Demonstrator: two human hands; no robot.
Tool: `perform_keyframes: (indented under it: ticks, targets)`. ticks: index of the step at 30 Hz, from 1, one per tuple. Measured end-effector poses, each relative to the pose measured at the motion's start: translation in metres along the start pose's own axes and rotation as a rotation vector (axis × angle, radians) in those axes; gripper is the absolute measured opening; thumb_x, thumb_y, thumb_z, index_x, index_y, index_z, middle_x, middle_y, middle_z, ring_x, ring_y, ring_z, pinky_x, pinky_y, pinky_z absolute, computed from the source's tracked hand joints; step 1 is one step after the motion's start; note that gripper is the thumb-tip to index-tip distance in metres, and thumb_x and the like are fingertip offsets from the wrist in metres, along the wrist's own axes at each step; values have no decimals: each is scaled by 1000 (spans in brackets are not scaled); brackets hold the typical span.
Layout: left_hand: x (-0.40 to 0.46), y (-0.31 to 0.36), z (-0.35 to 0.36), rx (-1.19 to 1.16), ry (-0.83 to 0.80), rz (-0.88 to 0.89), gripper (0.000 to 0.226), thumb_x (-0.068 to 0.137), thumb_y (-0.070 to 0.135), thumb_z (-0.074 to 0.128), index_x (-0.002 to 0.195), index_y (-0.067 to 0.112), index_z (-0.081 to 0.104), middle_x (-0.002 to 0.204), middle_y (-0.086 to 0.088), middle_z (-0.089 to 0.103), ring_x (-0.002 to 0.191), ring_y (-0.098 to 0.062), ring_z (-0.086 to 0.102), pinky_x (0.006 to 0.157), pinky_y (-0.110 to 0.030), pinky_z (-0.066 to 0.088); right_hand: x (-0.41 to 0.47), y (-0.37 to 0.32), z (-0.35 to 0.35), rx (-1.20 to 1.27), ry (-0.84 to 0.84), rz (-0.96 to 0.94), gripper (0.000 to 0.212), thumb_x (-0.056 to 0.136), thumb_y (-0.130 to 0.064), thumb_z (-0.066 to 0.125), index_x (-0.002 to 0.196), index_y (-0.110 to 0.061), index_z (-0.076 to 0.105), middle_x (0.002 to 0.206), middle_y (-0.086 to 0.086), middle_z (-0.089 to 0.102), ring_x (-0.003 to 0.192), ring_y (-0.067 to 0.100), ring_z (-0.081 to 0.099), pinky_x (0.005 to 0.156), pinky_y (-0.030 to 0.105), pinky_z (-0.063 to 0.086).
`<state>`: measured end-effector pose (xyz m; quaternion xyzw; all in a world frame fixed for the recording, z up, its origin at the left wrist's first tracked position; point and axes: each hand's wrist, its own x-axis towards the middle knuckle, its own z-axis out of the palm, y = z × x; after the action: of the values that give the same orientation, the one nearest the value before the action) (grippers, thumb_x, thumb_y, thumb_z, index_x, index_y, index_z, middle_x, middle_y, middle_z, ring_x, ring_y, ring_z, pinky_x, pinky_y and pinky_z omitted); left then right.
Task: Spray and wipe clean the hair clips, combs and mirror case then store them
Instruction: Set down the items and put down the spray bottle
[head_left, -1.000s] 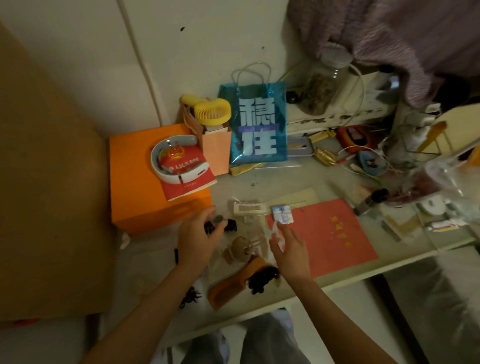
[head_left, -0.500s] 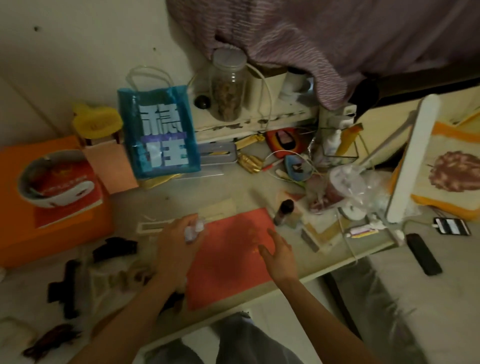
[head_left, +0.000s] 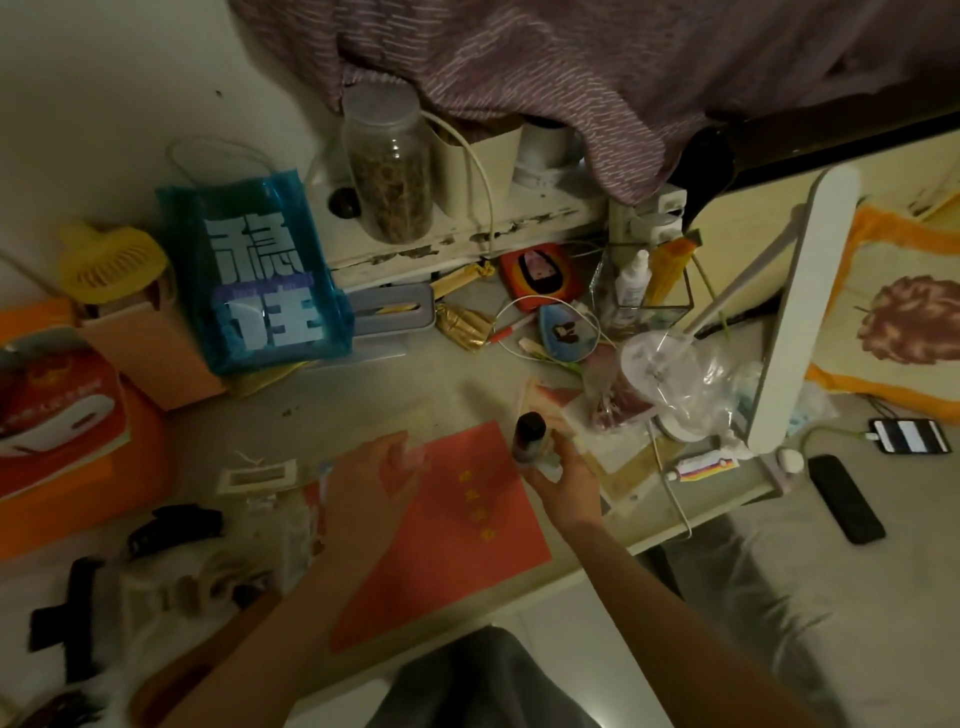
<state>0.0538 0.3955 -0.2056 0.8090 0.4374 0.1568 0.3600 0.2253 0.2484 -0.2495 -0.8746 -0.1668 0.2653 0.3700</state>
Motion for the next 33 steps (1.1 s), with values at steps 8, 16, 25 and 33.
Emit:
perform_keyframes:
  ticks: [8, 16, 25, 33]
  targets:
    - [16, 20, 11, -4, 12, 39, 40, 83, 34, 72, 119, 18, 64, 109, 3, 66, 96, -9, 57, 87, -28, 42, 31, -2, -3, 130, -96, -15, 75, 78, -25, 79, 142, -19, 42, 140, 0, 50, 128, 20, 47, 96, 25, 36]
    - [36, 32, 12, -27, 27, 54, 38, 82, 25, 74, 118, 15, 65, 112, 0, 66, 102, -11, 56, 91, -24, 37, 40, 4, 3, 225, -93, -85, 41, 77, -15, 78, 113, -17, 59, 104, -5, 60, 100, 16, 58, 84, 25, 47]
    - [50, 55, -11, -294, -10, 14, 42, 81, 32, 70, 121, 22, 63, 106, 11, 64, 96, 2, 60, 78, -3, 43, 22, -36, -11, 234, -175, -343, 18, 83, -12, 72, 98, -12, 60, 85, -2, 57, 73, -6, 56, 62, 7, 42]
    - [62, 91, -56, -464, 0, 117, 31, 81, 31, 67, 112, 33, 64, 106, 22, 64, 96, 15, 58, 75, -3, 44, -6, -101, -13, 139, -212, -602, 26, 90, -26, 64, 112, -34, 53, 97, 0, 58, 85, 7, 52, 71, 19, 40]
